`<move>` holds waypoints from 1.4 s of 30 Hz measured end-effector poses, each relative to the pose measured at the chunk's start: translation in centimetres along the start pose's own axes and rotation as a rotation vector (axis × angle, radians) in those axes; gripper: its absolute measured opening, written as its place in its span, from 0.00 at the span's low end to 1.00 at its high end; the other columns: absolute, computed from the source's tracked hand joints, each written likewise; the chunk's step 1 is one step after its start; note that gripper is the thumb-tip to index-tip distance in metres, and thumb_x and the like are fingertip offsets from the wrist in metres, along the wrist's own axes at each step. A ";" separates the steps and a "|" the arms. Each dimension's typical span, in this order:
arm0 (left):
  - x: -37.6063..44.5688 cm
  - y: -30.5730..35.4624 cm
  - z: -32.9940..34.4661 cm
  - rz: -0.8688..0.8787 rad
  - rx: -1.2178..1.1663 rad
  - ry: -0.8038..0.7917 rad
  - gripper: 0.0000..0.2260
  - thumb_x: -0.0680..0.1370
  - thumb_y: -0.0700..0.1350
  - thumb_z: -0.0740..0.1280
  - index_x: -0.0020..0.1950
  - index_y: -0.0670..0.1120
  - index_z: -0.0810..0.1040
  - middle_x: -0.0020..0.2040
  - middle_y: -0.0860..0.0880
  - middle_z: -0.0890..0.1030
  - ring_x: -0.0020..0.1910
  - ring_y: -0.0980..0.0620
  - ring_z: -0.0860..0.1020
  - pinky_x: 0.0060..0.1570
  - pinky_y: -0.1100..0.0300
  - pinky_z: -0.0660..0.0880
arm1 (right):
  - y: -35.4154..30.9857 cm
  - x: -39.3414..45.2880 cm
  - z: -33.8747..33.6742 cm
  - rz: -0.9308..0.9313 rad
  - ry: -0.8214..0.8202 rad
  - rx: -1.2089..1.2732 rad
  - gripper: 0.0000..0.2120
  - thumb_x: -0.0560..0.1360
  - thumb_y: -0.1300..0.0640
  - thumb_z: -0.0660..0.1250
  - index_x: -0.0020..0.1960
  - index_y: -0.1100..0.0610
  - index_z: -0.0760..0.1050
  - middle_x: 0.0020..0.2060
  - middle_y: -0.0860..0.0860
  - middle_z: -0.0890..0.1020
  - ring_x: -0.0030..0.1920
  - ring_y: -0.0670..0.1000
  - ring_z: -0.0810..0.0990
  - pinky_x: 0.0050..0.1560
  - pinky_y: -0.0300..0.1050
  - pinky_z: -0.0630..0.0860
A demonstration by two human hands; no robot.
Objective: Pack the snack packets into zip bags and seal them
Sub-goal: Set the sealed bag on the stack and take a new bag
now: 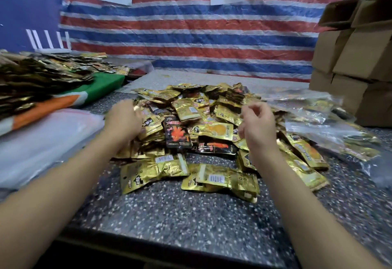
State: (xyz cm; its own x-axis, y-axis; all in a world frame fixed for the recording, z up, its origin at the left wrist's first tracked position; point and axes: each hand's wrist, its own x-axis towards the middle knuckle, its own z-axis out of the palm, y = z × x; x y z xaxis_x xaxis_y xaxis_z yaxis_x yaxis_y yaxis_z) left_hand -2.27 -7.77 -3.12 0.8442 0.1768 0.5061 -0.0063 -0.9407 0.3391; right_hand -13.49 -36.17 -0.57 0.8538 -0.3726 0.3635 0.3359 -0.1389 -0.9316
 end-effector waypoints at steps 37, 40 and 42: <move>-2.5 14.7 -5.4 0.359 -0.744 0.439 0.04 0.79 0.40 0.67 0.53 0.42 0.79 0.42 0.53 0.79 0.40 0.56 0.79 0.41 0.72 0.75 | 0.9 -0.6 -0.8 0.206 -0.178 0.080 0.20 0.83 0.54 0.59 0.34 0.58 0.73 0.23 0.48 0.74 0.22 0.46 0.71 0.24 0.38 0.70; -5.8 17.8 -3.2 0.440 -0.861 0.382 0.04 0.78 0.42 0.70 0.51 0.41 0.80 0.42 0.52 0.83 0.41 0.54 0.83 0.43 0.57 0.81 | 0.8 -0.2 -1.6 0.236 -0.122 0.150 0.18 0.83 0.54 0.59 0.36 0.57 0.72 0.23 0.49 0.74 0.22 0.47 0.72 0.24 0.38 0.69; -7.5 18.0 -1.3 0.450 -0.920 0.335 0.04 0.78 0.41 0.71 0.51 0.41 0.81 0.43 0.50 0.84 0.41 0.52 0.84 0.42 0.52 0.81 | 0.8 0.2 -1.9 0.243 -0.104 0.192 0.18 0.84 0.53 0.58 0.38 0.58 0.71 0.24 0.50 0.75 0.23 0.49 0.75 0.24 0.39 0.70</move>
State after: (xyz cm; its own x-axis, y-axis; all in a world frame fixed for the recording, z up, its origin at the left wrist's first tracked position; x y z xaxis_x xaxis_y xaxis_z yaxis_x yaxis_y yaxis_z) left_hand -9.37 -25.64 0.23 0.4754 0.0704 0.8770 -0.7979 -0.3855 0.4634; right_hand -13.87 -38.12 -1.27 0.9510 -0.2766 0.1385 0.1777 0.1222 -0.9765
